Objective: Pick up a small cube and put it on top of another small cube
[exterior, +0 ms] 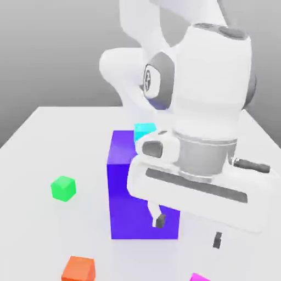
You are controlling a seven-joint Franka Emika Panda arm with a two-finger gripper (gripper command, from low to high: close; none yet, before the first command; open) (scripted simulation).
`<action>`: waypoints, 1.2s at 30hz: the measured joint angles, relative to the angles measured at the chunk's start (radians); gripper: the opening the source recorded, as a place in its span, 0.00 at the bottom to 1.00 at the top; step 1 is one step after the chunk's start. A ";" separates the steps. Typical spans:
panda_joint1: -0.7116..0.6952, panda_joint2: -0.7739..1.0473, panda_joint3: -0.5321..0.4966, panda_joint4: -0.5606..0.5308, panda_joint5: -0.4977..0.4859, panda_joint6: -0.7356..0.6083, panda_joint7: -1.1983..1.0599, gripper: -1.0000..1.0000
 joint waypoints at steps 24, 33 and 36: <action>-0.028 0.046 -0.104 -0.118 0.054 0.065 0.158 0.00; -0.282 -0.252 -0.326 -0.437 0.039 0.085 0.395 0.00; -0.372 -0.358 -0.360 -0.545 0.042 0.095 0.469 0.00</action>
